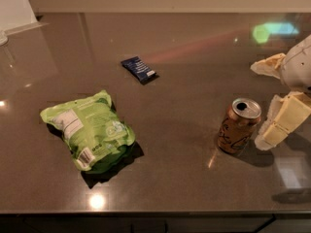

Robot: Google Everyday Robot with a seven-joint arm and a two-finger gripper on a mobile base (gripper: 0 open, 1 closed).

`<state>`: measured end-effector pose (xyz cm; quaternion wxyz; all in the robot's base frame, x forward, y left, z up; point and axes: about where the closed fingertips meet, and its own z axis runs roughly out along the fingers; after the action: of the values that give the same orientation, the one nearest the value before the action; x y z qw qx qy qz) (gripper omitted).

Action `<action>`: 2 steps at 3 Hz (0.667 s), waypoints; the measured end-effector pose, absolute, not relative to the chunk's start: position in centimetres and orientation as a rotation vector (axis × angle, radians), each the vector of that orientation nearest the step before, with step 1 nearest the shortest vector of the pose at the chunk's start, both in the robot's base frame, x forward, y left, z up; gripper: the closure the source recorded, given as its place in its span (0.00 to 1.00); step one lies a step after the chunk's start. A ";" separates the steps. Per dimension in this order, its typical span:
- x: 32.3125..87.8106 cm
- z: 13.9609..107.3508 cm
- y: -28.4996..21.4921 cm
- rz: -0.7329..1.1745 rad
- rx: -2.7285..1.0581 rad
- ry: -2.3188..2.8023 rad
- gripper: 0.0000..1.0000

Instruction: Pick orange can

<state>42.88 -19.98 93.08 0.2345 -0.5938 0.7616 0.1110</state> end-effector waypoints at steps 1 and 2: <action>42.7 92.4 -19.1 0.348 -1.616 2.053 0.00; 42.5 91.0 -18.9 0.373 -1.595 2.049 0.00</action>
Offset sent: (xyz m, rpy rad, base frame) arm -0.0030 0.0108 -0.0252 0.0929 -0.0004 0.0078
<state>42.54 -18.87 91.03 0.2564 -0.5878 0.7549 0.1373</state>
